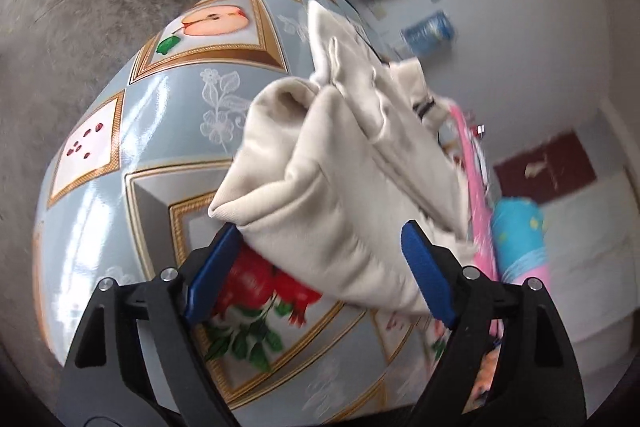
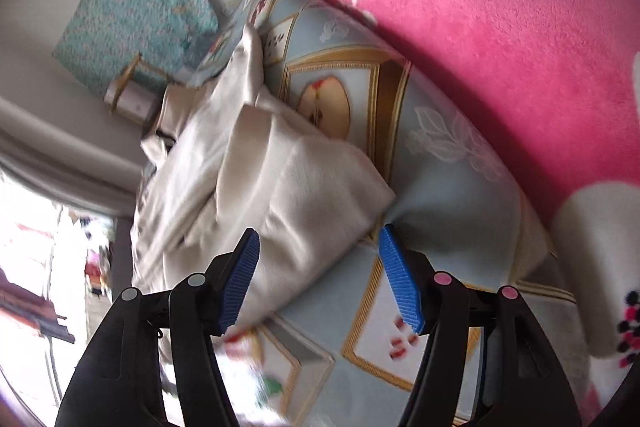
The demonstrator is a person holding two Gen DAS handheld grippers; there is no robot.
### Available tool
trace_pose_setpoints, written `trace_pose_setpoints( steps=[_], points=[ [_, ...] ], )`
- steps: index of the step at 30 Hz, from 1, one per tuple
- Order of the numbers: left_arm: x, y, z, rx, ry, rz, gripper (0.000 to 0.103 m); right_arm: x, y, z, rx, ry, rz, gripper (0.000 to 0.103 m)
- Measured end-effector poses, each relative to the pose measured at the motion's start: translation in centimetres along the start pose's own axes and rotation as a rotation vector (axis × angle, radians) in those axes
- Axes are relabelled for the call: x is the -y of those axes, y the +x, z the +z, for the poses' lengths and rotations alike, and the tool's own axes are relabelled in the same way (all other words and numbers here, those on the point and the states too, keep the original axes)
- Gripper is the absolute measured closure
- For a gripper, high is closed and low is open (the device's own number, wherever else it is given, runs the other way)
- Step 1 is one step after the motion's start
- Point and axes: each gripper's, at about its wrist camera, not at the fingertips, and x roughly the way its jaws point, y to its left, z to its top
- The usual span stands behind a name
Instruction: Fold large clothes
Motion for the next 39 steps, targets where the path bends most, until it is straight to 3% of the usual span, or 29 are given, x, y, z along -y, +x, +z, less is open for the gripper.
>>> trace_pose_setpoints(
  steps=[4, 6, 8, 10, 14, 18, 22, 28, 30, 33, 35, 37, 39],
  points=[
    [0.8, 0.4, 0.0, 0.047, -0.053, 0.061, 0.026, -2.0, 0.9, -0.1, 0.065, -0.059, -0.099, 0.044],
    [1.9, 1.0, -0.1, 0.054, -0.019, 0.165, 0.047, -3.4, 1.5, -0.3, 0.09, -0.142, -0.192, 0.056],
    [2.8, 1.6, 0.0, 0.05, 0.038, 0.241, 0.063, -4.2, 1.6, -0.3, 0.102, -0.209, -0.239, 0.076],
    [3.8, 1.9, 0.0, 0.055, 0.123, 0.272, 0.083, -5.1, 1.0, -0.3, 0.116, -0.276, -0.261, 0.083],
    [9.2, 0.0, -1.6, 0.125, 0.428, 0.344, 0.091, -7.4, -1.8, -0.7, 0.162, -0.401, -0.276, 0.088],
    [12.8, -3.8, -2.8, 0.172, 0.569, 0.298, 0.093, -8.3, -5.4, -1.2, 0.184, -0.432, -0.232, 0.09],
    [12.7, -6.7, -3.3, 0.141, 0.58, 0.291, 0.093, -7.3, -8.2, -2.6, 0.138, -0.432, -0.208, 0.09],
    [6.9, -8.0, -4.6, -0.016, 0.433, 0.329, 0.09, -2.3, -8.0, -4.5, -0.011, -0.368, -0.167, 0.086],
    [4.6, -6.6, -4.8, -0.056, 0.407, 0.354, 0.079, -1.2, -6.5, -4.6, -0.055, -0.377, -0.191, 0.082],
    [0.8, -5.4, -3.8, -0.1, 0.291, 0.346, 0.066, 0.4, -5.1, -3.5, -0.118, -0.338, -0.223, 0.064],
    [0.6, -7.0, -3.0, -0.055, 0.26, 0.307, 0.065, 0.9, -6.8, -2.3, -0.087, -0.294, -0.202, 0.059],
    [1.5, -8.4, -2.7, 0.025, 0.31, 0.345, 0.059, 0.9, -9.0, -1.6, -0.019, -0.278, -0.201, 0.051],
    [2.3, -9.3, -2.3, 0.073, 0.351, 0.349, 0.058, 0.1, -10.2, -1.3, 0.023, -0.281, -0.169, 0.049]
  ],
)
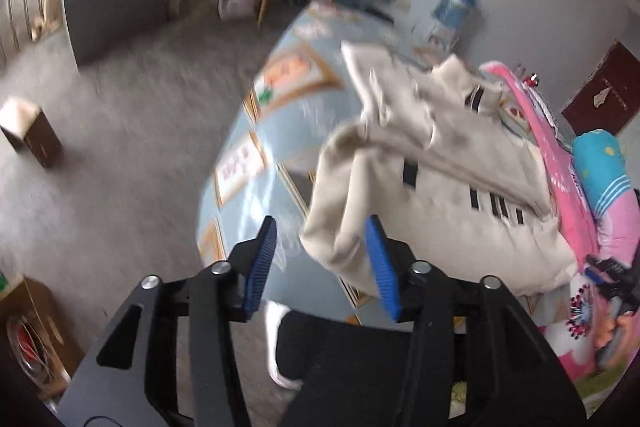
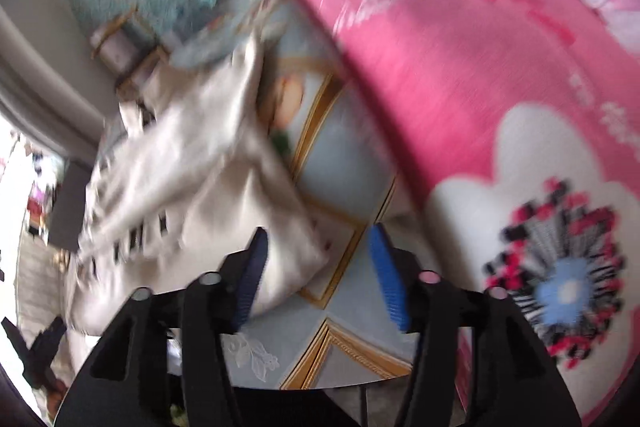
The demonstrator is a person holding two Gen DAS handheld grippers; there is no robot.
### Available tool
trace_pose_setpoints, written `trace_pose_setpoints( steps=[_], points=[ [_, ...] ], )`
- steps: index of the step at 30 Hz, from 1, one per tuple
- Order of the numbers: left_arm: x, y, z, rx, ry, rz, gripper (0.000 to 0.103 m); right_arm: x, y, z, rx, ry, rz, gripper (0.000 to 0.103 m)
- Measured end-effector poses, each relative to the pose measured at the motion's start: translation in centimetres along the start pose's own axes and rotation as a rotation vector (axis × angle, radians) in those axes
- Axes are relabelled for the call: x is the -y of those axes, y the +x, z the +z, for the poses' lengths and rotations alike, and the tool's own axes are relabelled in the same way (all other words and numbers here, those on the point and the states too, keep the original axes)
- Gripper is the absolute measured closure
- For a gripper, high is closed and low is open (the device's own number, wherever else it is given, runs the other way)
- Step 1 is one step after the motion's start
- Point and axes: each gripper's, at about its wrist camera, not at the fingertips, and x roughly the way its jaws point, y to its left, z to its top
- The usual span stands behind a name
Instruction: Fold large clothes
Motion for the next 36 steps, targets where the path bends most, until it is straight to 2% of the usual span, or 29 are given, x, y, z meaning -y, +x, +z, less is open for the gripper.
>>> trace_pose_setpoints(
  steps=[2, 4, 7, 9, 10, 12, 15, 19, 22, 24, 26, 28, 30, 33, 36],
  points=[
    [1.2, -0.2, 0.4, 0.007, 0.03, -0.03, 0.058, -2.2, -0.2, 0.3, -0.005, -0.045, 0.049, 0.049],
    [3.1, 0.7, 0.4, -0.018, 0.086, -0.052, 0.058, -5.5, 0.8, 0.0, -0.054, -0.121, 0.112, 0.049],
    [6.7, 3.0, -0.1, -0.111, 0.188, -0.121, 0.058, -10.8, 3.1, -1.5, -0.161, -0.235, 0.235, 0.048],
    [9.0, 4.4, -0.8, -0.162, 0.262, -0.143, 0.054, -14.0, 4.6, -2.8, -0.217, -0.316, 0.275, 0.048],
    [10.2, 5.1, -1.3, -0.178, 0.306, -0.144, 0.049, -16.0, 5.6, -3.7, -0.241, -0.381, 0.263, 0.047],
    [12.0, 6.4, -2.2, -0.195, 0.388, -0.102, 0.048, -18.3, 6.7, -4.6, -0.255, -0.463, 0.215, 0.047],
    [13.1, 7.1, -2.7, -0.191, 0.454, -0.072, 0.048, -19.2, 7.5, -4.6, -0.262, -0.494, 0.204, 0.047],
    [12.8, 7.6, -2.3, -0.214, 0.431, -0.09, 0.048, -19.2, 8.5, -4.9, -0.291, -0.459, 0.23, 0.048],
    [12.7, 8.0, -2.1, -0.22, 0.425, -0.095, 0.048, -19.7, 9.2, -5.9, -0.318, -0.486, 0.219, 0.048],
    [12.6, 8.1, -2.1, -0.216, 0.429, -0.097, 0.048, -20.0, 9.8, -6.6, -0.314, -0.514, 0.169, 0.063],
    [12.6, 8.1, -2.3, -0.195, 0.439, -0.08, 0.056, -19.8, 10.3, -6.8, -0.327, -0.493, 0.171, 0.088],
    [12.9, 8.3, -2.5, -0.17, 0.477, -0.027, 0.085, -19.8, 10.2, -6.7, -0.312, -0.487, 0.172, 0.096],
    [13.0, 8.3, -2.5, -0.158, 0.498, -0.005, 0.1, -20.2, 9.4, -6.5, -0.272, -0.502, 0.167, 0.097],
    [12.9, 7.3, -1.5, -0.121, 0.48, -0.033, 0.102, -21.1, 7.6, -5.8, -0.206, -0.518, 0.166, 0.098],
    [13.4, 5.5, 0.2, -0.034, 0.485, -0.037, 0.102, -21.6, 6.2, -4.8, -0.133, -0.527, 0.164, 0.098]
  ],
)
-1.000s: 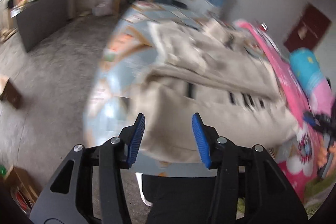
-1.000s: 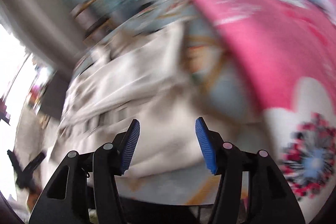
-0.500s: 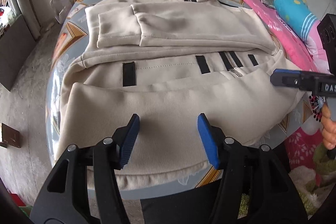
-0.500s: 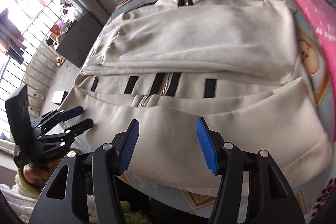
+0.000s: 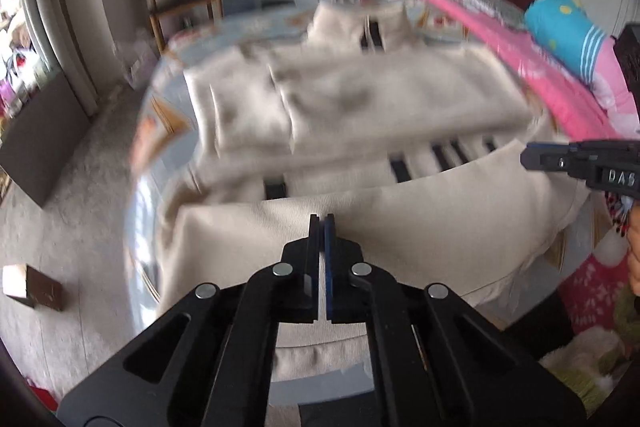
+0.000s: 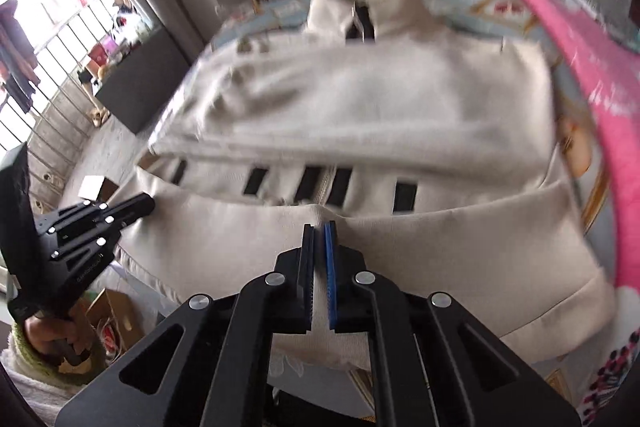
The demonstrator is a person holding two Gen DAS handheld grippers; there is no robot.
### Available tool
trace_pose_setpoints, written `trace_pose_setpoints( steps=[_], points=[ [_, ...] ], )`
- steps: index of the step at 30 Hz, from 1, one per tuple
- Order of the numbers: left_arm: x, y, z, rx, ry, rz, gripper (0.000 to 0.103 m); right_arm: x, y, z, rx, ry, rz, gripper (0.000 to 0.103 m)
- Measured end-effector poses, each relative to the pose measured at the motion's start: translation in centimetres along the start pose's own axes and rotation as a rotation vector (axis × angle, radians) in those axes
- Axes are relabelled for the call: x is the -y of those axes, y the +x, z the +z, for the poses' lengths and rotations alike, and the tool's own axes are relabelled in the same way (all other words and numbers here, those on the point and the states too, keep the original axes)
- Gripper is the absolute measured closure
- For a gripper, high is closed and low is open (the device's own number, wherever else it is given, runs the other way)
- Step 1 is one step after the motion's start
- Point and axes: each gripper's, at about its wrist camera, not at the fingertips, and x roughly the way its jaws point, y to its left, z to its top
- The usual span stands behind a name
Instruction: Fold large clothes
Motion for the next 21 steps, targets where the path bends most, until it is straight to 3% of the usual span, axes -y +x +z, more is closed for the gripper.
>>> trace_pose_setpoints(
  steps=[9, 14, 21],
  points=[
    [-0.1, 4.0, 1.6, -0.01, 0.029, 0.035, 0.102, 1.0, 4.2, 0.8, -0.015, 0.026, -0.044, 0.098],
    [0.4, 3.0, 2.0, 0.035, 0.056, 0.062, 0.102, 0.2, 3.0, 1.2, 0.04, 0.0, -0.069, 0.098],
    [0.5, 6.4, 1.3, -0.031, 0.083, 0.097, 0.101, 0.8, 7.1, 0.8, 0.005, -0.011, -0.104, 0.098]
  ],
)
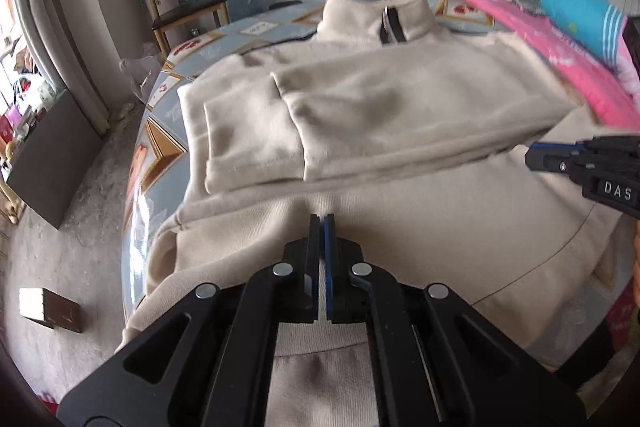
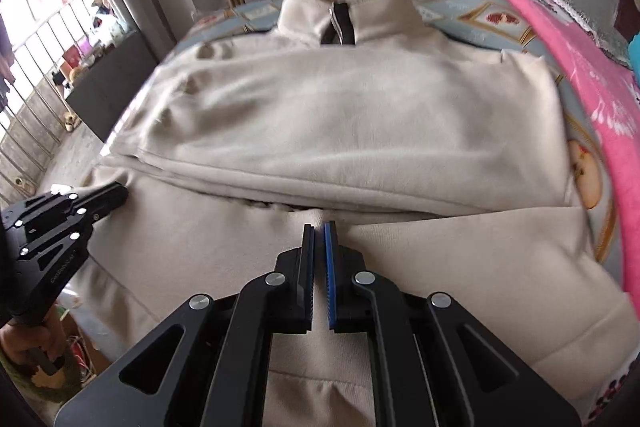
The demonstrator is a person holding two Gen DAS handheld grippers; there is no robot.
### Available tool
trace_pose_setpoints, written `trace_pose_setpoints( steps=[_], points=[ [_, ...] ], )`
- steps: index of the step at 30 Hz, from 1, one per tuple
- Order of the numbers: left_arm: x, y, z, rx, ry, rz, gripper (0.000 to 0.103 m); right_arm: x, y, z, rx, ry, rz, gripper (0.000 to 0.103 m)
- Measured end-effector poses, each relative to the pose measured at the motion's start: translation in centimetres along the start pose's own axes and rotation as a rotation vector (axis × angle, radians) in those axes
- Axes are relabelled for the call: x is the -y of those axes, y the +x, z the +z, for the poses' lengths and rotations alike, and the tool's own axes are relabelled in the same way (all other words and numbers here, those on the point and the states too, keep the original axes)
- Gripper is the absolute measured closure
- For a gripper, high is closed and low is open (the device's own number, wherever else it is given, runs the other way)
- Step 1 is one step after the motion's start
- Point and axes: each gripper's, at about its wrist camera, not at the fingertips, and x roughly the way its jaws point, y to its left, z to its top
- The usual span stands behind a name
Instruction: Fold large clothes
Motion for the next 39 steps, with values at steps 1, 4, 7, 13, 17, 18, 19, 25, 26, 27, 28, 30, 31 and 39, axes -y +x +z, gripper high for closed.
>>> trace_pose_setpoints(
  steps=[1, 4, 7, 13, 17, 18, 19, 25, 26, 27, 28, 30, 31, 39],
  points=[
    [0.2, 0.1, -0.1, 0.006, 0.01, 0.008, 0.101, 0.0, 0.1, 0.0, 0.015, -0.005, -0.005, 0.098],
    [1.0, 0.1, -0.4, 0.021, 0.061, 0.05, 0.101, 0.4, 0.2, 0.2, 0.012, 0.016, 0.011, 0.098],
    [1.4, 0.0, -0.6, 0.027, 0.089, 0.076, 0.101, 2.1, -0.5, 0.5, -0.026, 0.074, 0.074, 0.092],
    [0.9, -0.1, -0.4, 0.022, 0.063, 0.056, 0.101, 9.7, -7.1, -0.1, 0.092, 0.215, -0.086, 0.063],
    [0.9, -0.1, -0.4, 0.023, 0.061, 0.054, 0.101, 13.8, -7.3, -1.0, 0.033, 0.254, -0.197, 0.062],
    [0.9, 0.0, -0.3, 0.022, 0.06, 0.053, 0.101, 14.3, -7.0, -1.1, 0.019, 0.249, -0.214, 0.062],
    [0.9, 0.0, -0.4, 0.021, 0.061, 0.054, 0.101, 14.6, -6.5, -1.2, 0.005, 0.238, -0.225, 0.062],
    [1.1, -0.1, -0.4, 0.02, 0.068, 0.057, 0.101, 14.0, -3.9, -1.2, -0.023, 0.15, -0.22, 0.076],
    [1.2, -0.1, -0.4, 0.021, 0.069, 0.057, 0.101, 13.9, -3.9, -1.2, -0.021, 0.142, -0.208, 0.09],
    [1.2, -0.1, -0.4, 0.02, 0.072, 0.059, 0.101, 13.4, -4.2, -1.1, -0.009, 0.125, -0.224, 0.093],
    [1.2, -0.1, -0.4, 0.019, 0.072, 0.059, 0.101, 13.0, -4.7, -1.1, 0.014, 0.11, -0.24, 0.097],
    [1.2, -0.1, -0.4, 0.017, 0.073, 0.058, 0.101, 12.3, -6.7, -1.0, 0.089, 0.114, -0.256, 0.098],
    [1.2, -0.1, -0.4, 0.017, 0.073, 0.058, 0.101, 12.1, -7.6, -0.9, 0.121, 0.124, -0.264, 0.098],
    [1.4, -0.2, -0.3, 0.017, 0.079, 0.057, 0.101, 13.3, -3.2, -1.6, 0.086, 0.111, -0.369, 0.098]
  ],
)
